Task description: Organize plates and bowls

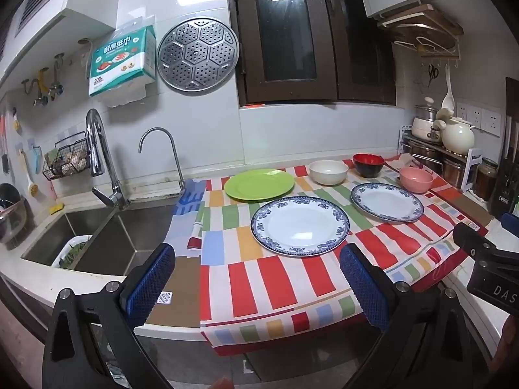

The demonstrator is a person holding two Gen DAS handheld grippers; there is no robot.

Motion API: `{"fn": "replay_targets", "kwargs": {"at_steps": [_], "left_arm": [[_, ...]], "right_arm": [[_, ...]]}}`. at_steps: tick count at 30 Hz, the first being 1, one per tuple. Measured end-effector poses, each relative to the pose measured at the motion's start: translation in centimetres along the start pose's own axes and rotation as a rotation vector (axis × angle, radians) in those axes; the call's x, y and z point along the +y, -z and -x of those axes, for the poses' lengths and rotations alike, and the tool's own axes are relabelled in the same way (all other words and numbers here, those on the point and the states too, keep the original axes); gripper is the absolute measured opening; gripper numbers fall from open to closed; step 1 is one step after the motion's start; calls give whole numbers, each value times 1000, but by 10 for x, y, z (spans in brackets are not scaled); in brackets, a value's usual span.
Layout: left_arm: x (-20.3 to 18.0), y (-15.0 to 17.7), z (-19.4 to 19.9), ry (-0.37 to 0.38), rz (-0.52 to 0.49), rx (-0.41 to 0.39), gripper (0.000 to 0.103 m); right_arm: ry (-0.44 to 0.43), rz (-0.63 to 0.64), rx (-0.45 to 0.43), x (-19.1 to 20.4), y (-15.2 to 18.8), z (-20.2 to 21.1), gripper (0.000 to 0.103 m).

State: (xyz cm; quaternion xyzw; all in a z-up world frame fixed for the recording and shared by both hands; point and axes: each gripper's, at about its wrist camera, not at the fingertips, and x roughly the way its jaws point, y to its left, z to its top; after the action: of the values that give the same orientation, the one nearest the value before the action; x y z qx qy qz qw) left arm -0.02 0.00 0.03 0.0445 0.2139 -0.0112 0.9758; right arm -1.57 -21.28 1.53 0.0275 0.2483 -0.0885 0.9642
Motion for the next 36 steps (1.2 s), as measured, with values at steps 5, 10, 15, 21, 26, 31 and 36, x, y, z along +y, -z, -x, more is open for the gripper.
{"fn": "replay_targets", "kwargs": {"at_steps": [5, 10, 15, 21, 26, 31, 36], "left_arm": [[3, 6, -1, 0, -3, -11, 103], [5, 6, 2, 9, 3, -18, 103], [5, 2, 5, 3, 0, -26, 103], [6, 1, 7, 5, 2, -35, 103], [7, -1, 8, 7, 3, -40, 103], [6, -1, 8, 11, 1, -41, 103], [6, -1, 7, 17, 0, -38, 103]], "right_arm": [[-3, 0, 11, 0, 0, 0, 102], [-6, -9, 10, 4, -1, 7, 102], [-6, -12, 8, 4, -3, 7, 102], [-7, -10, -8, 3, -4, 9, 102], [-12, -12, -17, 2, -4, 11, 102], [-10, -17, -22, 2, -4, 12, 102], [-13, -17, -21, 3, -6, 12, 102]]}}
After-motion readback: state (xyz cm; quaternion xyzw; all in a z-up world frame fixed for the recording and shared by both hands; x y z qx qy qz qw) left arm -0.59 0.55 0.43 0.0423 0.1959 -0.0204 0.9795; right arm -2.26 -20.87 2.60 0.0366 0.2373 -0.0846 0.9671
